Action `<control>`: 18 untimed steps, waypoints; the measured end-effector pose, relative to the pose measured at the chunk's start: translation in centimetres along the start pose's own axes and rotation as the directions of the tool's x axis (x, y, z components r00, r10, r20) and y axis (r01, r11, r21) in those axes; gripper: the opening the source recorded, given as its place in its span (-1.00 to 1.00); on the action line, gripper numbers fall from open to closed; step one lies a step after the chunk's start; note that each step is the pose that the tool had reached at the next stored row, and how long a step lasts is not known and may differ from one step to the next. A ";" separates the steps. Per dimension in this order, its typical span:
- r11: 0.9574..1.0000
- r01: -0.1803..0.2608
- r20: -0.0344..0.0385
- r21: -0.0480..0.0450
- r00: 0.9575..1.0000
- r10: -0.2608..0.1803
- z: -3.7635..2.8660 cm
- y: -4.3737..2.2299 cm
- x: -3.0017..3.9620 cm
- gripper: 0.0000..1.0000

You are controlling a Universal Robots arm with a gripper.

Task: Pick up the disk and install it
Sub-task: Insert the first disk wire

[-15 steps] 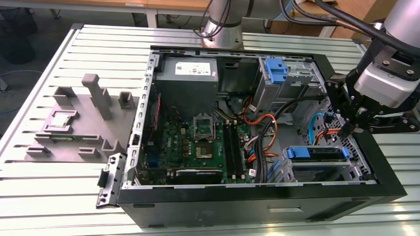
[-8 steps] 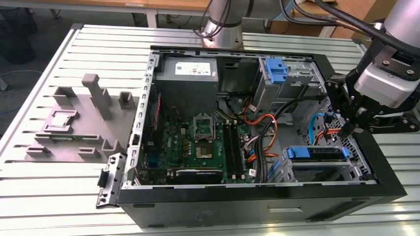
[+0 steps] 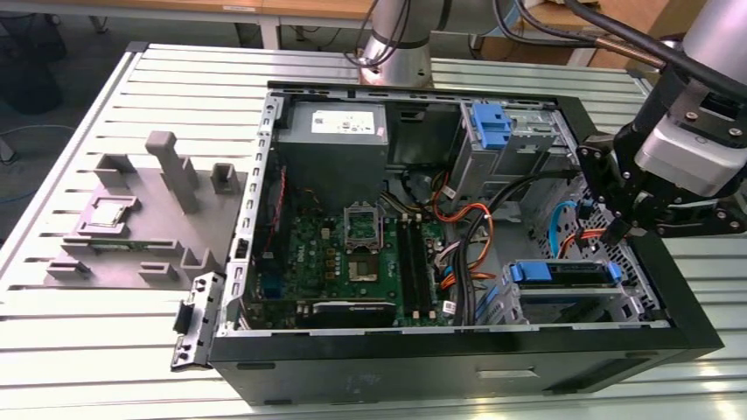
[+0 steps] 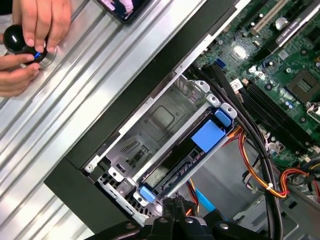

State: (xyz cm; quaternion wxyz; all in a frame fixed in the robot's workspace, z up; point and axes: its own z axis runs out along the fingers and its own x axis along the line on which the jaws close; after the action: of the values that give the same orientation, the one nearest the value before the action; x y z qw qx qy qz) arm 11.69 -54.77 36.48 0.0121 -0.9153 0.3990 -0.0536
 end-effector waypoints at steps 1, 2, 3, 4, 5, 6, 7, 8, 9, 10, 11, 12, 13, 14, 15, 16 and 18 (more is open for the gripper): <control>1.000 0.006 0.000 0.000 1.000 -0.006 0.02 0.00 0.00 -0.80; 1.000 0.007 0.000 0.000 1.000 -0.007 0.03 -0.01 0.01 -0.80; 1.000 0.007 0.000 0.001 1.000 -0.007 0.05 -0.04 0.04 -0.80; 1.000 0.007 0.000 0.001 1.000 -0.007 0.07 -0.08 0.07 -0.80; 1.000 0.007 0.000 0.001 1.000 -0.007 0.08 -0.13 0.11 -0.80; 1.000 0.007 0.000 0.000 1.000 -0.007 0.09 -0.17 0.14 -0.80; 1.000 0.007 0.000 0.000 1.000 -0.007 0.10 -0.22 0.16 -0.80; 1.000 0.007 0.000 0.000 1.000 -0.007 0.12 -0.28 0.18 -0.80; 1.000 0.007 0.000 0.000 1.000 -0.007 0.12 -0.34 0.18 -0.80; 1.000 0.007 -0.001 0.000 1.000 -0.007 0.13 -0.40 0.16 -0.80; 1.000 0.007 -0.001 -0.001 1.000 -0.007 0.13 -0.47 0.14 -0.80; 1.000 0.007 -0.003 -0.002 1.000 -0.007 0.13 -0.53 0.10 -0.80; 1.000 0.007 -0.005 -0.003 1.000 -0.007 0.12 -0.59 0.05 -0.80; 1.000 0.008 -0.007 -0.004 1.000 -0.008 0.13 -0.65 0.01 -0.80; 1.000 0.008 -0.010 -0.004 1.000 -0.008 0.12 -0.70 -0.05 -0.80; 1.000 0.008 -0.013 -0.003 1.000 -0.008 0.13 -0.74 -0.10 -0.80; 1.000 0.008 -0.020 -0.002 1.000 -0.008 0.13 -0.81 -0.17 -0.80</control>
State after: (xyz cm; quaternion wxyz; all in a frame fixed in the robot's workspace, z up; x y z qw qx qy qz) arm 12.18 -54.10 36.40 0.0070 -0.9164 0.3953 -0.0622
